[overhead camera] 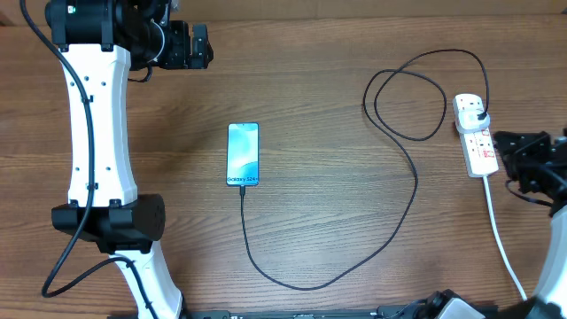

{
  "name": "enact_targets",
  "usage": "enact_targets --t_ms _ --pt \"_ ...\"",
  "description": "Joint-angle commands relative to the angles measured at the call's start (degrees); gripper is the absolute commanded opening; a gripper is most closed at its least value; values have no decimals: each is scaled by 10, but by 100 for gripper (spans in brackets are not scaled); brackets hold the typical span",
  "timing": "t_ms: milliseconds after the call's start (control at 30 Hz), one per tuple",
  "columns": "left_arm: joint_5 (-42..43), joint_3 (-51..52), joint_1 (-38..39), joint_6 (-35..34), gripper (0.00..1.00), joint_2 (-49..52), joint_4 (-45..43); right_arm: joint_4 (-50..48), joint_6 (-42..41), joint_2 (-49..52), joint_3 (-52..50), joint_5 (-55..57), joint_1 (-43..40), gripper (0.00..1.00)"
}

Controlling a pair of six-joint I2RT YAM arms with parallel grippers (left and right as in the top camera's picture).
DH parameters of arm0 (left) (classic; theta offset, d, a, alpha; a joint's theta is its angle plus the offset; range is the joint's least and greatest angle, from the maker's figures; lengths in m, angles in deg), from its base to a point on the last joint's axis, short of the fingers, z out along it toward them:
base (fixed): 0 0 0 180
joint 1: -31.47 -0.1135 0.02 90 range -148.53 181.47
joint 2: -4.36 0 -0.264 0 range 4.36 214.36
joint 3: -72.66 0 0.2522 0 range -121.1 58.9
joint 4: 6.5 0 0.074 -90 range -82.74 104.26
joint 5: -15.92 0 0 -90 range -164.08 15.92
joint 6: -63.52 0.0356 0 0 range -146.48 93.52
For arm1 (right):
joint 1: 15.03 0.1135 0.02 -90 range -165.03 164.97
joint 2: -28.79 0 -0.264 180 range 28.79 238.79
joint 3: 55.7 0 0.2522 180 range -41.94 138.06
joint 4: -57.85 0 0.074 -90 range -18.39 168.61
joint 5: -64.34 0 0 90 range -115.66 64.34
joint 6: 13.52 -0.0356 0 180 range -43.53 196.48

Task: Plug charger to phone and switch on socket
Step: 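Raise the left arm away and move the right gripper to the power strip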

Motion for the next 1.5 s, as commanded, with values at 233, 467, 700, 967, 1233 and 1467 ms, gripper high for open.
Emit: enact_targets --t_ms 233,467,700,967,1233,1467 --pt "-2 -4 4 1 99 0 1 -121 -51 129 17 -40 -22 4" --pt "-2 -4 4 1 100 0 1 -230 -120 206 17 -42 -28 4" --pt "-2 -4 4 1 100 0 1 -301 -152 278 17 -56 -31 4" --pt "-2 -4 4 1 100 0 1 -334 -168 308 17 -54 -42 4" --pt "-2 -4 4 1 100 0 1 -377 -194 325 17 -44 -43 4" --pt "-2 -4 4 1 100 0 1 -362 -194 370 61 -64 -42 4"
